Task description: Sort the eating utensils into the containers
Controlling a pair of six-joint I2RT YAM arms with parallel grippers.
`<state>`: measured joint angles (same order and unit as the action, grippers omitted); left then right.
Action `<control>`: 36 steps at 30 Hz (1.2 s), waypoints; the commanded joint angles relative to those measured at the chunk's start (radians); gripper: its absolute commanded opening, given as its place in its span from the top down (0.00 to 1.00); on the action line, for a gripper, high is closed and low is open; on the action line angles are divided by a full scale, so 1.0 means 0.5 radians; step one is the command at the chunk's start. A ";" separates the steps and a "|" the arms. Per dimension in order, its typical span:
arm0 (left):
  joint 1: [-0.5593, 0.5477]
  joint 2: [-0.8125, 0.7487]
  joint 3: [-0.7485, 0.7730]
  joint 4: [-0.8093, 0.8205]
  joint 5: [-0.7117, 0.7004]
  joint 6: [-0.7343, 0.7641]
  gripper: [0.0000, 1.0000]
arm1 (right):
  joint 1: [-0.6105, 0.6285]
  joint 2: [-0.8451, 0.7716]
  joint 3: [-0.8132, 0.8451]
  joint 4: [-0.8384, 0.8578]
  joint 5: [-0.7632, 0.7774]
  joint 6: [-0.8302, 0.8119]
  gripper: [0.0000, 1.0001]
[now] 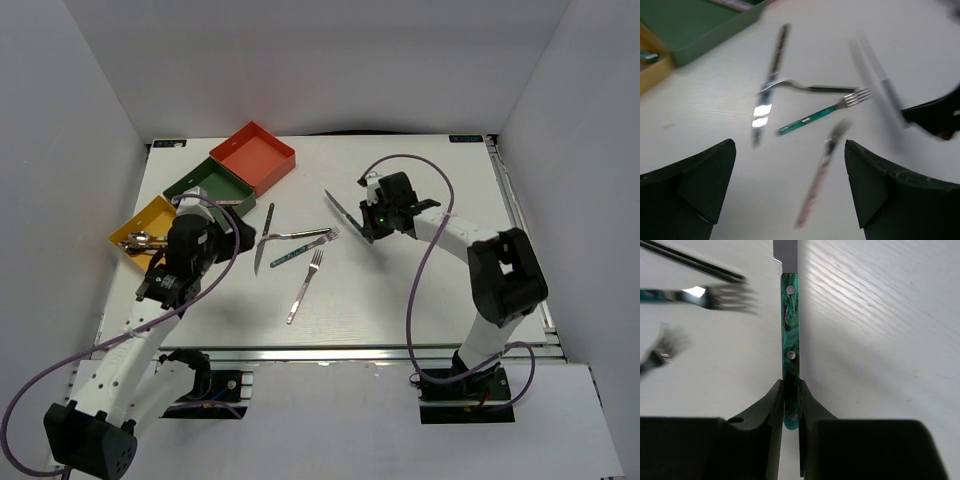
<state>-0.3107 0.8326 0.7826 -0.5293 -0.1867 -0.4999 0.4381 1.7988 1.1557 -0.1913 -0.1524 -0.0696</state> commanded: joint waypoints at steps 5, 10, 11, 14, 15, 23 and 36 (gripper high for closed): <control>-0.069 0.294 -0.467 1.619 0.914 -1.055 0.02 | 0.645 -0.416 -0.044 0.192 0.191 0.737 1.00; -0.155 0.467 -0.540 1.865 0.855 -1.187 0.02 | 0.869 -0.496 -0.029 0.269 0.403 0.891 1.00; -0.164 0.476 -0.556 1.859 0.819 -1.197 0.02 | 0.885 -0.496 -0.014 0.281 0.409 0.909 1.00; -0.170 0.513 -0.583 1.826 0.788 -1.209 0.04 | 0.958 -0.490 0.026 0.306 0.409 0.919 1.00; -0.173 0.528 -0.590 1.795 0.785 -1.209 0.06 | 0.983 -0.478 0.048 0.303 0.436 0.915 1.00; -0.173 0.651 -0.605 1.761 0.797 -1.228 0.40 | 1.142 -0.410 0.195 0.297 0.483 0.909 1.00; 0.050 0.724 -0.143 0.986 0.521 -0.888 1.00 | 1.060 -0.642 0.018 0.220 0.716 0.992 0.11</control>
<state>-0.3836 1.1835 0.5625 0.1459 0.1539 -1.0519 1.0069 1.6100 1.2236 -0.1013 0.1253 0.3939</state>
